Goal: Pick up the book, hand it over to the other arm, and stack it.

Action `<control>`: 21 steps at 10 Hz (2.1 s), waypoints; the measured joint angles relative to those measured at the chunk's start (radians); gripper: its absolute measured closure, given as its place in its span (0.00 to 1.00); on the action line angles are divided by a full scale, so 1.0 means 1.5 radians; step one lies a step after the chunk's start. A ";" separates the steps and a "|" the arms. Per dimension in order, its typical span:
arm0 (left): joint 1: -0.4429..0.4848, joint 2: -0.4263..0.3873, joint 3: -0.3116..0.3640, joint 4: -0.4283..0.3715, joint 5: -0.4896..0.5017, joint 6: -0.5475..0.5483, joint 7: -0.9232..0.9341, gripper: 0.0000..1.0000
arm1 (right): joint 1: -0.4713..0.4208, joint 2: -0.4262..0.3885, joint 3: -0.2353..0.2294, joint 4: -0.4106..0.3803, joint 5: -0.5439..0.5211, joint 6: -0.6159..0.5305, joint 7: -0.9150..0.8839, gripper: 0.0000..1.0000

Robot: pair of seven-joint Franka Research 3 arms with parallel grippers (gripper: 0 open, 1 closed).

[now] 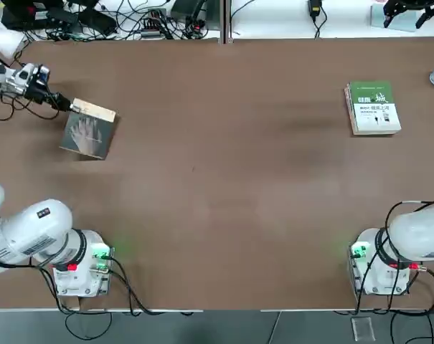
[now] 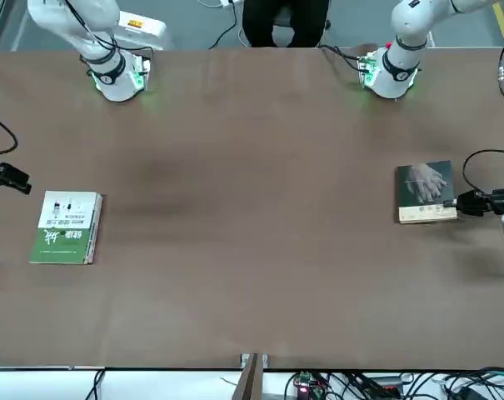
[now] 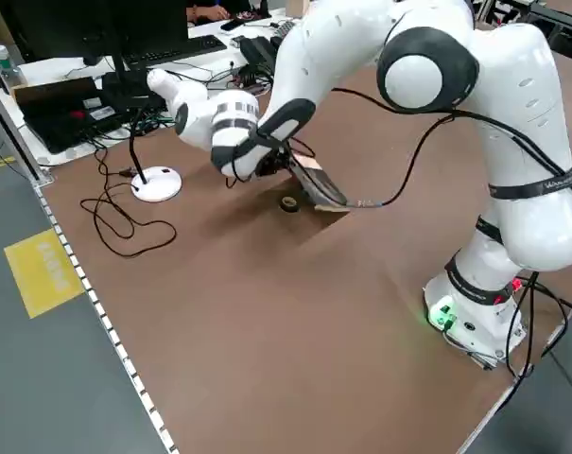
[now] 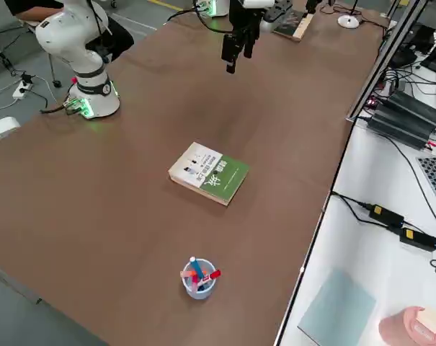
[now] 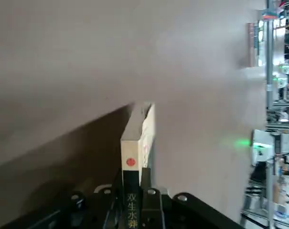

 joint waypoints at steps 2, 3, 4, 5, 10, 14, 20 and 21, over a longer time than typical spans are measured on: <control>-0.007 -0.008 -0.014 0.030 0.000 -0.049 -0.052 0.99 | 0.000 0.000 0.000 0.000 0.010 0.000 0.000 0.00; -0.008 -0.014 -0.026 0.044 0.000 -0.068 -0.079 0.99 | 0.000 0.000 0.000 0.000 0.014 0.000 0.000 0.00; -0.008 -0.020 -0.041 0.057 0.000 -0.085 -0.105 0.99 | 0.000 0.000 0.000 0.000 0.018 0.000 0.000 0.00; -0.008 -0.025 -0.056 0.069 0.000 -0.098 -0.131 0.99 | 0.000 0.000 0.000 0.000 0.027 0.000 0.000 0.00; -0.009 -0.036 -0.157 0.125 -0.015 -0.119 -0.300 0.99 | 0.000 0.000 0.000 0.000 0.102 -0.010 0.000 0.00; -0.025 -0.036 -0.217 0.135 -0.062 -0.105 -0.406 0.99 | -0.001 0.000 -0.002 0.000 0.150 -0.049 -0.003 0.00; -0.056 -0.036 -0.314 0.163 -0.064 -0.029 -0.573 0.99 | -0.003 -0.001 -0.004 -0.035 0.256 -0.068 -0.029 0.00; -0.067 -0.036 -0.321 0.165 -0.064 -0.012 -0.587 0.99 | -0.003 -0.002 -0.006 -0.041 0.284 -0.068 -0.029 0.00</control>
